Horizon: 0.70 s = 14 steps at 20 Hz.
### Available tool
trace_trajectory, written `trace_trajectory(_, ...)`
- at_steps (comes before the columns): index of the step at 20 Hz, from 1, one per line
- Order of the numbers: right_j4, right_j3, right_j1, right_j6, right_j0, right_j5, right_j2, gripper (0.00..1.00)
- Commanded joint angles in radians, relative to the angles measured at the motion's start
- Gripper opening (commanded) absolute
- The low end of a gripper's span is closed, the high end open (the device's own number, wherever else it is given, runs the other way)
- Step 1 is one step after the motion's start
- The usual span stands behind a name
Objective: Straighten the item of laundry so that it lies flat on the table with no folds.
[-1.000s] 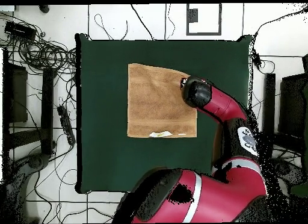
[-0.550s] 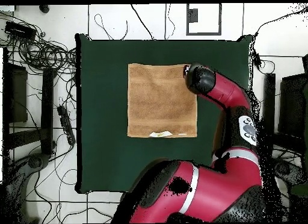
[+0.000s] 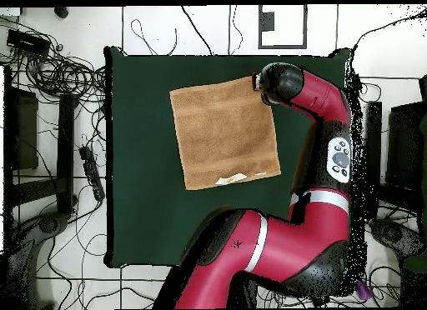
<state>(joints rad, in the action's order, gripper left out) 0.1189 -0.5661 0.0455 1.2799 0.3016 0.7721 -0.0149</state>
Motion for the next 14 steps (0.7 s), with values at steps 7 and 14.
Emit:
trace_trajectory(7,-0.093,0.328,0.169,-0.323,-0.009,0.266,0.217,0.0)
trace_trajectory(14,-0.132,0.353,0.142,-0.331,0.016,0.296,0.179,1.0)
